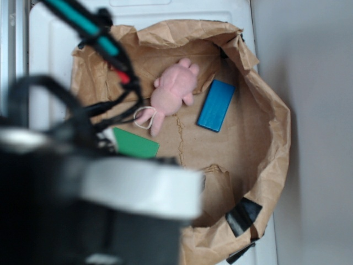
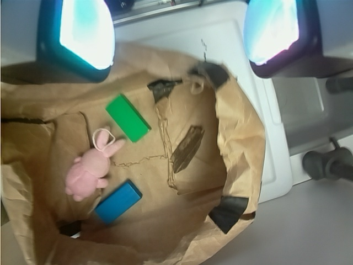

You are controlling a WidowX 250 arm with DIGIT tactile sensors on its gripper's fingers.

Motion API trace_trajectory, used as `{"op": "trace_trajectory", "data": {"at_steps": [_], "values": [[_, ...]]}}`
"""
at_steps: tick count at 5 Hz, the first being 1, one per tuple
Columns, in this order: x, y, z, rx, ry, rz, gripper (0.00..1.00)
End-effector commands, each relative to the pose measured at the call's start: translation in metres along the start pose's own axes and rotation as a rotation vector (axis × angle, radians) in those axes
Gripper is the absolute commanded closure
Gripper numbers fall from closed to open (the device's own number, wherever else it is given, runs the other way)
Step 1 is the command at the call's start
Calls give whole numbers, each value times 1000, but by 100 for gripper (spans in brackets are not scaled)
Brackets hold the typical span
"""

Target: Grab the wood chip.

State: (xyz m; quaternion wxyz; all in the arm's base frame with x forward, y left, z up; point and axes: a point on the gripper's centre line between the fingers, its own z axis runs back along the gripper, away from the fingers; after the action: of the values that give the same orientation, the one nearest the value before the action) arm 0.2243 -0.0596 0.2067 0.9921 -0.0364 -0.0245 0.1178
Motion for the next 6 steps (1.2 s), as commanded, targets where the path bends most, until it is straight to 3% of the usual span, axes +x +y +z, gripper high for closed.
{"op": "trace_trajectory", "data": {"at_steps": [1,4,6], "values": [[12,35,-11,-49,-54,29,0],[12,35,-11,-49,-54,29,0],[44,37,-58,-67,-68,83,0]]}}
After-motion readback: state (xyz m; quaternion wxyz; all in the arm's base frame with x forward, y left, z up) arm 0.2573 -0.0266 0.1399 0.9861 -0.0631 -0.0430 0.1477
